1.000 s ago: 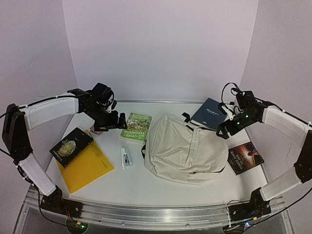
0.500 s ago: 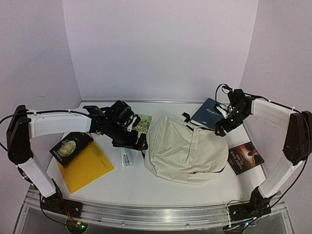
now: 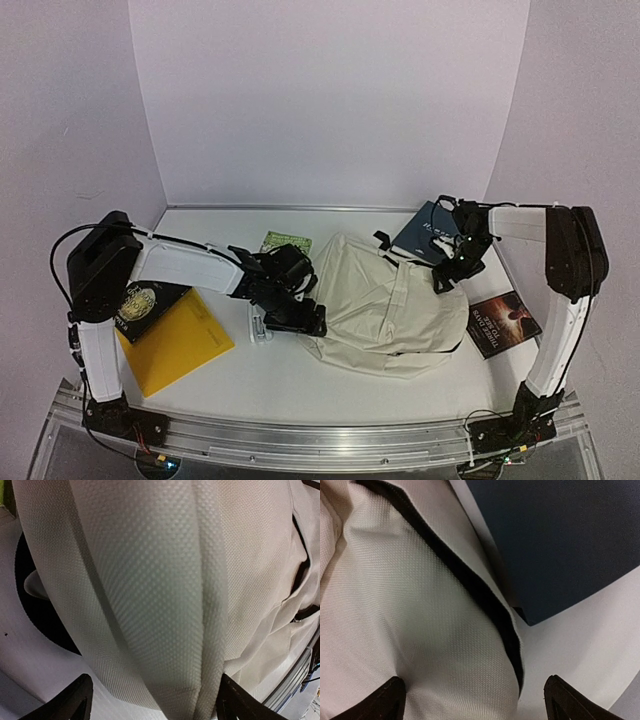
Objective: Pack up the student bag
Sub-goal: Adjust the student bag at the center of the board.
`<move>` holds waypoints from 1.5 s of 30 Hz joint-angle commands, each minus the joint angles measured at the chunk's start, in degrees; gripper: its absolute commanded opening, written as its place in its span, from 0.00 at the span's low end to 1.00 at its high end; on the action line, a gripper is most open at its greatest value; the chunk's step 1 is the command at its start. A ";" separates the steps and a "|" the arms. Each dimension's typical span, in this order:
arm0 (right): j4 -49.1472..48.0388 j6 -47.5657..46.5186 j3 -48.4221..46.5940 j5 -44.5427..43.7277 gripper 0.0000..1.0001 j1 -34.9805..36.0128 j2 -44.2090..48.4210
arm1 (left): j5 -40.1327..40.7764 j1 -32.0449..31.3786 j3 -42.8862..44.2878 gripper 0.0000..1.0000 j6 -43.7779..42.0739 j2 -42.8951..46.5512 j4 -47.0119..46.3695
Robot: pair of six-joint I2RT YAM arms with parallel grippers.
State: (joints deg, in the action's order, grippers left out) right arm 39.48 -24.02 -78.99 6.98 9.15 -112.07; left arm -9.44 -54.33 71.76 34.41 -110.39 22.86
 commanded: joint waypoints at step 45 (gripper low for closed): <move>8.34 0.17 12.77 22.86 0.40 14.75 16.14 | 5.01 17.69 32.24 0.23 -7.42 -12.72 8.74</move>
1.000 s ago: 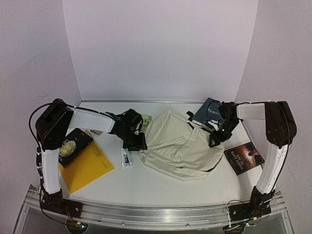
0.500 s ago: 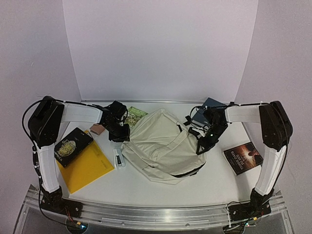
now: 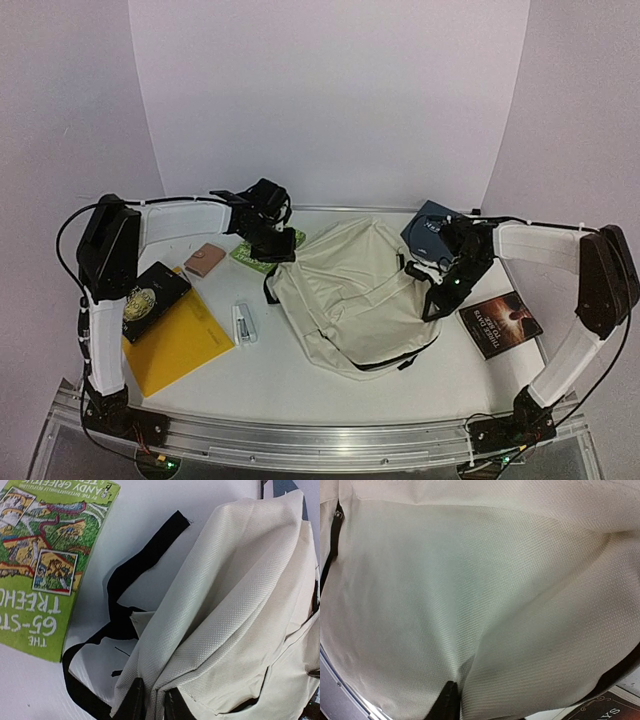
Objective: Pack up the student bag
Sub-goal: Adjust the student bag at the center of the board.
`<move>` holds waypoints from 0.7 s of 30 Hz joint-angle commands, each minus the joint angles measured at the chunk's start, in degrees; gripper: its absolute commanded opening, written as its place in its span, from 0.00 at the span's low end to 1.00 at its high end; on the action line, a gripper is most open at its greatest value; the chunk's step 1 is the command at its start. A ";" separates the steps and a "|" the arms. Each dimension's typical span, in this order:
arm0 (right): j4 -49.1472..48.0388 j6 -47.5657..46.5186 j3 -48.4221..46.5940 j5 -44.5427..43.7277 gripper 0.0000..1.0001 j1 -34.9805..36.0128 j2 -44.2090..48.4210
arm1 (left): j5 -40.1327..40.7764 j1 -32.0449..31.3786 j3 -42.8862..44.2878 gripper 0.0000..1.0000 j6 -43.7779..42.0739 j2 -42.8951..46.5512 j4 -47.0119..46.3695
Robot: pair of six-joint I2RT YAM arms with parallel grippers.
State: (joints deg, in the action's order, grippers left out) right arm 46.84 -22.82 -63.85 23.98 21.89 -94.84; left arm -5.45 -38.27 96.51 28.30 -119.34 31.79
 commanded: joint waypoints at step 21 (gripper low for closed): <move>-0.06 2.13 -11.15 2.24 0.92 -7.65 -4.86 | -6.36 -1.39 -18.35 0.99 3.26 12.67 -6.25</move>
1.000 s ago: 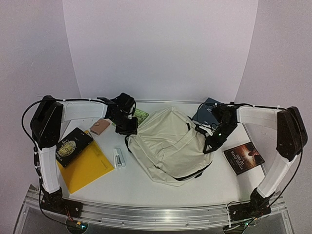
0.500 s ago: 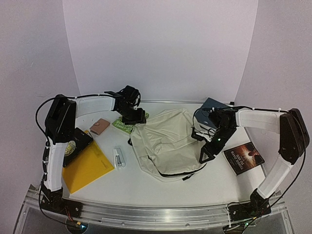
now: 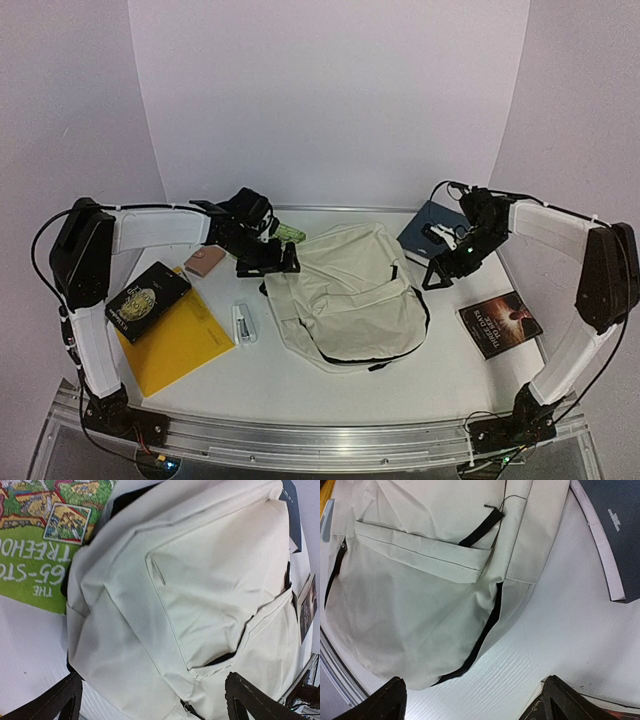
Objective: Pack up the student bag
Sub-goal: Adjust the student bag at the center of the board, then unzip the student bag at the center of the board.
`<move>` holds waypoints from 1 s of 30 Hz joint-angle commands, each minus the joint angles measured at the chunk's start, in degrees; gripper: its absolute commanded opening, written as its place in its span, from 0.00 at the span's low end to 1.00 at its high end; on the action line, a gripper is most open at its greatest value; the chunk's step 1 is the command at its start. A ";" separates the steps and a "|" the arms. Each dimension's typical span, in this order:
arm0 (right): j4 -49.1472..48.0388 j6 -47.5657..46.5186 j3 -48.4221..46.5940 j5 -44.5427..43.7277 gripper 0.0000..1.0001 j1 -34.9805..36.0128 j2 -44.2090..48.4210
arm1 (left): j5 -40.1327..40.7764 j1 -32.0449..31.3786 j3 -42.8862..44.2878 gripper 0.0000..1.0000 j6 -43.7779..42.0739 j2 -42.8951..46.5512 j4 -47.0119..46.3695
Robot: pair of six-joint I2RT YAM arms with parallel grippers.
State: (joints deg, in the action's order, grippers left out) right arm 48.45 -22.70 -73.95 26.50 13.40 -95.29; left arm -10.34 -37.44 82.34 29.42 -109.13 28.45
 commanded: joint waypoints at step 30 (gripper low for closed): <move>-1.94 -2.14 6.73 2.10 0.76 13.20 -1.61 | 0.23 -3.06 -3.19 0.64 3.62 -0.27 -0.34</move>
State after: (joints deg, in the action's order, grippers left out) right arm 45.14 -24.02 -66.17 26.45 26.17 -102.86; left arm -12.27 -38.20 78.83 33.95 -115.98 24.88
